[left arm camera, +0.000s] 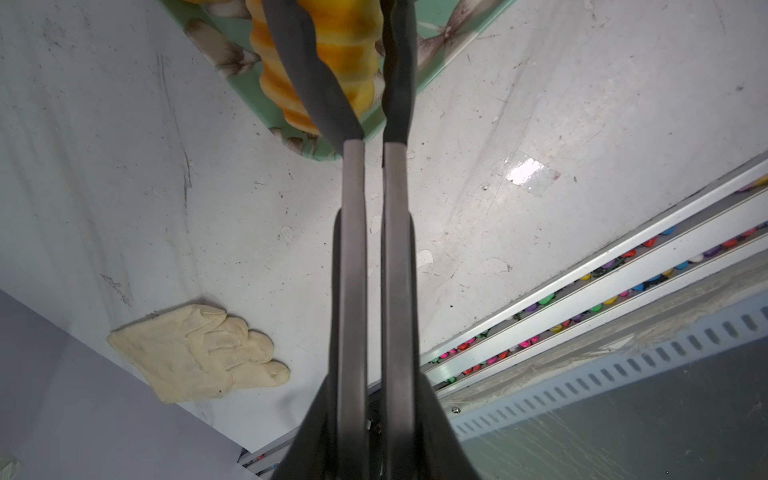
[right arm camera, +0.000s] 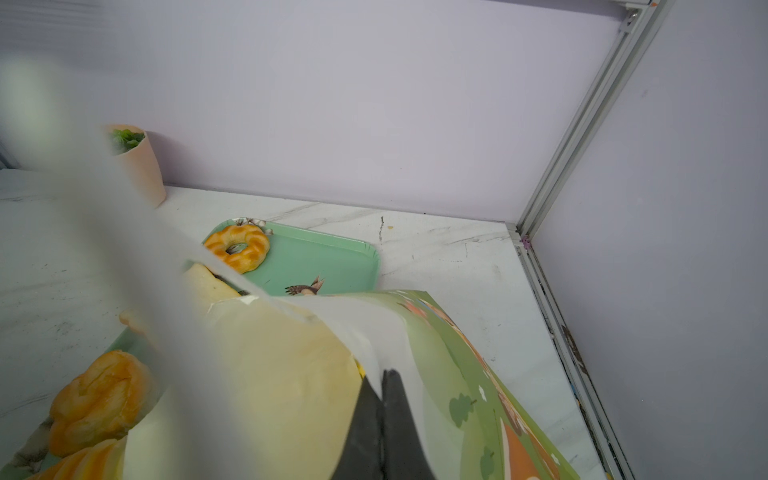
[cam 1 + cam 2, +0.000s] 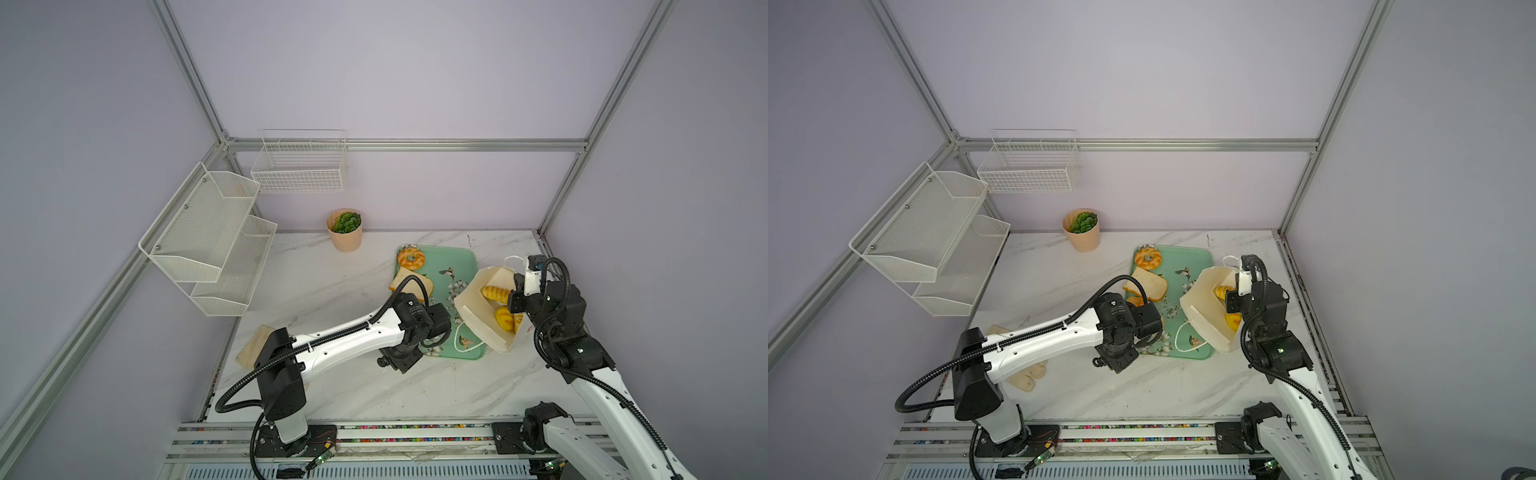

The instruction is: Take the fake bread out of the paper bag

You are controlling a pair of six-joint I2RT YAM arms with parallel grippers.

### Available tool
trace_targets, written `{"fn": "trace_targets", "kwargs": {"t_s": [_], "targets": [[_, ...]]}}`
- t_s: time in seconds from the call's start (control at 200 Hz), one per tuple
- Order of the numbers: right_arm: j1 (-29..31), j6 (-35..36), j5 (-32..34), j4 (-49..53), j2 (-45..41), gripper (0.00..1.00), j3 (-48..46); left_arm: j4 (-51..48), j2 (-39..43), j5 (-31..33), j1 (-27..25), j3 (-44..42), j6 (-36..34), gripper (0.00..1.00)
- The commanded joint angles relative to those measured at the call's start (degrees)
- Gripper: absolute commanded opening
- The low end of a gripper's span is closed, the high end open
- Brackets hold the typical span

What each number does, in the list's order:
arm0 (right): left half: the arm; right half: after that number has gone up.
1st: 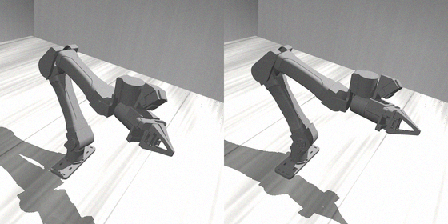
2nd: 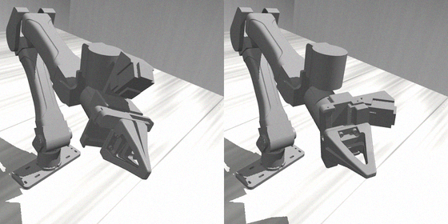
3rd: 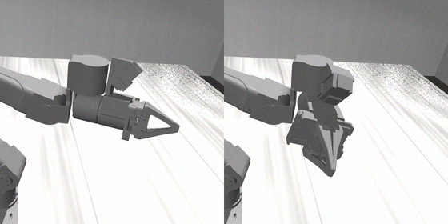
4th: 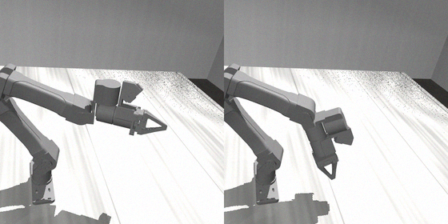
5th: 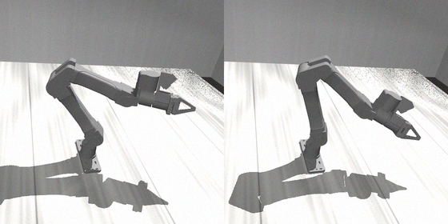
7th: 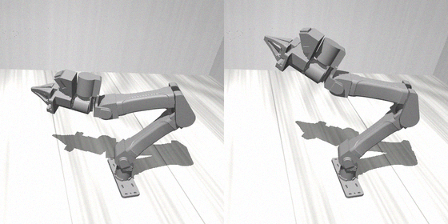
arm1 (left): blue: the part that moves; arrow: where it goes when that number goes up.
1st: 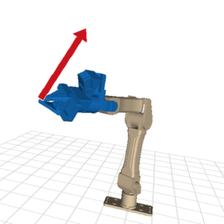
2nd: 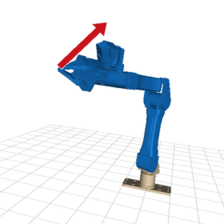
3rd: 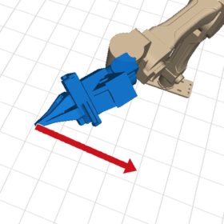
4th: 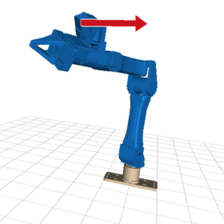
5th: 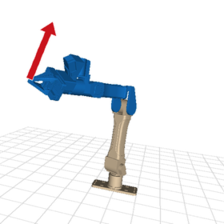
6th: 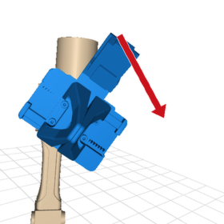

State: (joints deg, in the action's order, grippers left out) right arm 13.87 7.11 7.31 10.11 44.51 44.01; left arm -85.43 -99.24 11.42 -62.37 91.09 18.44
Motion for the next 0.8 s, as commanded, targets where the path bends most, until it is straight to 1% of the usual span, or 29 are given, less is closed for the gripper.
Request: {"fn": "trace_targets", "kwargs": {"t_s": [0.0, 0.255, 0.44, 0.55, 0.595, 0.665, 0.715, 0.795], "targets": [[-0.1, -0.6, 0.8, -0.7, -0.8, 0.00, 0.0, -1.6, 0.4, 2.1, 0.1, 1.3, -1.3, 0.00], [-0.1, -1.3, 0.1, -0.6, 0.1, 0.00, 0.1, -1.2, -0.9, 2.7, 0.8, -0.7, -3.0, 0.00], [0.0, -1.1, 0.5, -1.0, 0.3, 0.00, 0.3, 0.0, -1.3, 2.3, 1.2, 0.7, -3.0, 0.00], [-0.1, -1.0, 0.6, -1.3, 0.0, 0.00, -0.1, 0.1, -1.3, 2.2, 1.3, 0.8, -3.0, 0.13], [0.0, -1.0, 0.6, -1.2, -0.2, 0.00, -0.1, 0.0, -1.2, 2.1, 1.3, 0.9, -2.7, 0.22], [0.0, -1.1, 0.6, -1.2, -0.3, 0.00, -0.1, -0.2, -0.9, 1.7, 1.3, 0.8, -2.6, 0.32], [0.0, -1.1, 0.6, -1.2, -0.3, 0.00, -0.1, -0.3, -0.6, 1.9, 1.3, 0.8, -2.5, 0.36], [0.0, -1.1, 0.4, -1.3, -0.2, 0.00, -0.1, -0.3, 0.1, 1.9, 1.3, 0.9, -2.3, 0.41]]}}
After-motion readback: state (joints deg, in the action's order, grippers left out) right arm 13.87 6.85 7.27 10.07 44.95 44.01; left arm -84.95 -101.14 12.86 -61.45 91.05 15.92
